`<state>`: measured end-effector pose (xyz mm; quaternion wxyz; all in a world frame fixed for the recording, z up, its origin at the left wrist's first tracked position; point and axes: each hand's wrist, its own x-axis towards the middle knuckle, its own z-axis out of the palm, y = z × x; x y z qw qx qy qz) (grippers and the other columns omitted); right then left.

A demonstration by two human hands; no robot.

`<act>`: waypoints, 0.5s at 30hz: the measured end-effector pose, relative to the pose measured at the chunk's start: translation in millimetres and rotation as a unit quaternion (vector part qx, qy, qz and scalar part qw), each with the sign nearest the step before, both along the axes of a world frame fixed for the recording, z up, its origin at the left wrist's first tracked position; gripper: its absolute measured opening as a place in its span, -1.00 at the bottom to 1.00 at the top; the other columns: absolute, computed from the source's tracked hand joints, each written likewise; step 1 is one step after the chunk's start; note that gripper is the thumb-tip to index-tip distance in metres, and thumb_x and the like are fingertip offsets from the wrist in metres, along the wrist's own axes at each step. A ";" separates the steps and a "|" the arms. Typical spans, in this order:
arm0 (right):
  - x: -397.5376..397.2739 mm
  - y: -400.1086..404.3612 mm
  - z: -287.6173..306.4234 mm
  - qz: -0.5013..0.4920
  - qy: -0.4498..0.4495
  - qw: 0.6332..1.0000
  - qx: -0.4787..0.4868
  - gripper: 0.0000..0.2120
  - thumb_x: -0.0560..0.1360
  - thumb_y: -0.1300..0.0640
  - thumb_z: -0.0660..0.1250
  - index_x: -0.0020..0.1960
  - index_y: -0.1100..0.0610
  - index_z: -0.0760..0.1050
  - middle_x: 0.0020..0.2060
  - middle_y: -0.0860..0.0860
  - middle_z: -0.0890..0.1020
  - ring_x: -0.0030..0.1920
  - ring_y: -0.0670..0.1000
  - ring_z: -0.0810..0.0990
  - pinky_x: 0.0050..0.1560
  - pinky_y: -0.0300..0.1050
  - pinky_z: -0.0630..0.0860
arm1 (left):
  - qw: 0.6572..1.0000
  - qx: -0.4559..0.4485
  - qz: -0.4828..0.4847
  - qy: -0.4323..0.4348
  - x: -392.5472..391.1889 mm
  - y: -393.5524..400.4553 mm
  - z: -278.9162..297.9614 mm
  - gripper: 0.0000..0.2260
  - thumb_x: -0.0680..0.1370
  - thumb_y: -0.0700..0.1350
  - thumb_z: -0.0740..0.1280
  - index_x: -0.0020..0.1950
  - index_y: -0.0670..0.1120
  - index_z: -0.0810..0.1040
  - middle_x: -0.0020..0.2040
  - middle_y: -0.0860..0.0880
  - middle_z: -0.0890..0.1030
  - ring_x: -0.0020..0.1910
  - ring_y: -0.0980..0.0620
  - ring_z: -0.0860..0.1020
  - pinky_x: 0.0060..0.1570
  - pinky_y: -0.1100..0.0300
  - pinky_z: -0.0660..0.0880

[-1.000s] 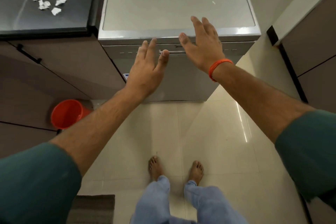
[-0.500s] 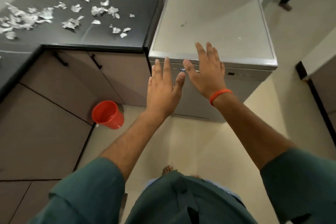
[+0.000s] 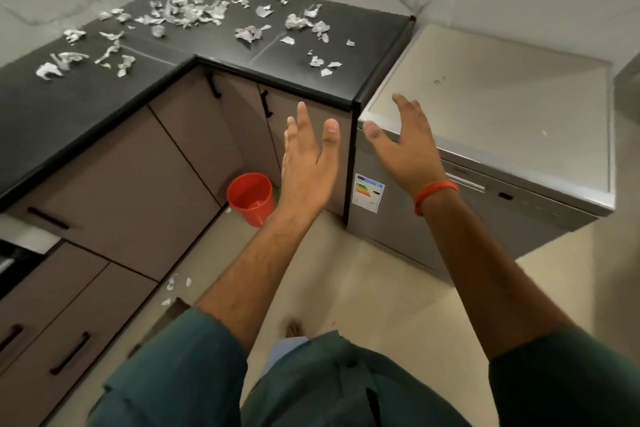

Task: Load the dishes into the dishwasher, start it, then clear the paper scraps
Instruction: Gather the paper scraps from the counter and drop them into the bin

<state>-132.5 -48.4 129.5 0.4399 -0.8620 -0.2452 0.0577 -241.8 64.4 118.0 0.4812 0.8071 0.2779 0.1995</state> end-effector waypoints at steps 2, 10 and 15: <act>-2.1 21.5 2.2 0.000 0.023 0.999 0.037 -0.28 0.49 -0.26 0.23 0.57 -0.02 0.17 0.58 0.02 0.16 0.59 0.02 0.06 0.55 0.19 0.10 | 0.999 -0.033 0.023 -0.021 -1.2 11.8 2.6 -0.35 0.62 0.38 -0.05 0.64 0.19 -0.17 0.67 0.00 -0.12 0.63 0.08 -0.18 0.58 -0.16 -0.06; 10.3 115.7 9.0 0.020 0.029 0.997 0.062 -0.36 0.58 -0.10 0.32 0.57 0.04 0.19 0.56 0.00 0.23 0.57 -0.03 0.12 0.56 0.04 0.13 | 0.992 -0.101 0.037 -0.064 18.9 101.3 -5.0 -0.34 0.61 0.38 0.00 0.64 0.20 -0.13 0.67 0.00 -0.11 0.64 0.05 -0.11 0.58 -0.15 0.00; 27.2 177.1 16.4 0.002 0.051 0.996 0.075 -0.39 0.58 -0.11 0.31 0.55 -0.03 0.20 0.55 -0.06 0.24 0.54 -0.08 0.17 0.54 -0.05 0.16 | 0.987 -0.142 0.011 -0.070 39.2 165.3 -4.8 -0.36 0.63 0.36 0.00 0.65 0.19 -0.11 0.67 0.02 -0.09 0.64 0.07 -0.08 0.58 -0.10 0.01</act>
